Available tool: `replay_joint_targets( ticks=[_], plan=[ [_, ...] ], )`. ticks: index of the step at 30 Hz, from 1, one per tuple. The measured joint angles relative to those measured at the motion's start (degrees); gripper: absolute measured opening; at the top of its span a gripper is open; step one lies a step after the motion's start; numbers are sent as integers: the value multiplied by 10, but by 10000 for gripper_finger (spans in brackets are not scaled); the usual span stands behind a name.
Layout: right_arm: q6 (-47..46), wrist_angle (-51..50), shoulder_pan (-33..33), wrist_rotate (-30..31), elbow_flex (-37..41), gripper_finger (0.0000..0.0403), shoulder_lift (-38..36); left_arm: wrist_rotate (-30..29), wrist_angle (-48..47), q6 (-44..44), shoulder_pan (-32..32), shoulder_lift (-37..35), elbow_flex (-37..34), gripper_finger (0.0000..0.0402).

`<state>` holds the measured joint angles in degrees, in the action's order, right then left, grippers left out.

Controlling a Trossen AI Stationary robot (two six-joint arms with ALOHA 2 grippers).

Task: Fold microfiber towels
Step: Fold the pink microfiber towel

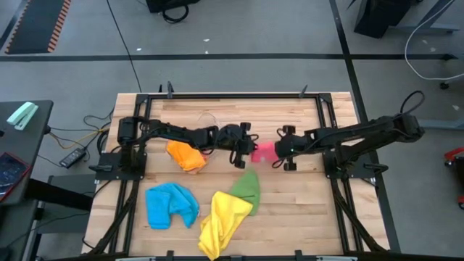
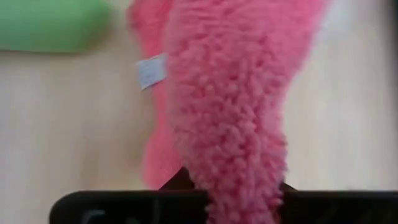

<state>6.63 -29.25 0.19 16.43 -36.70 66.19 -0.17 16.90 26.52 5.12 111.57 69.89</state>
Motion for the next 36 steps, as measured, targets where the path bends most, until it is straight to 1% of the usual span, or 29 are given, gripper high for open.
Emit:
replay_joint_targets(
  ticks=[4, 5, 6, 8, 11, 13, 15, 17, 21, 24, 27, 32, 36],
  plan=[
    [30, -38, -15, 130, -36, 16, 0, 2, 24, 32, 40, -8, -1, 21],
    [45, -38, -20, 152, -39, 16, 0, 1, 44, 41, 49, -11, 0, 25],
    [59, -37, -25, 165, -39, 16, 0, 0, 52, 44, 56, -12, 2, 29],
    [71, -30, -35, 171, -38, 16, 6, 3, 40, 39, 65, -12, 2, 34],
    [68, -15, -35, 150, -18, 16, 31, 50, 5, 26, 54, 1, 0, 32],
    [67, 12, -18, 129, -2, 16, 56, 59, -12, 14, 39, 13, 0, 25],
    [58, 39, 6, 111, 8, 16, 82, 61, -10, 7, 21, 30, 0, 18],
    [40, 56, 39, 106, 11, 17, 112, 60, -8, 4, -1, 48, 0, 17],
    [6, 70, 111, 102, 10, 17, 162, 56, -8, 12, -41, 62, 0, 29],
    [-9, 77, 153, 108, 10, 17, 183, 27, -4, 27, -61, 63, 0, 35],
    [-37, 76, 180, 104, 10, 17, 177, 16, -6, 12, -66, 61, 0, 30],
    [-79, 71, 224, 60, 10, 17, 125, 14, -7, -20, -85, 58, 0, 16],
    [-121, 69, 233, -26, 7, 17, 82, 17, -5, -44, -106, 49, 0, 25]
  ],
)
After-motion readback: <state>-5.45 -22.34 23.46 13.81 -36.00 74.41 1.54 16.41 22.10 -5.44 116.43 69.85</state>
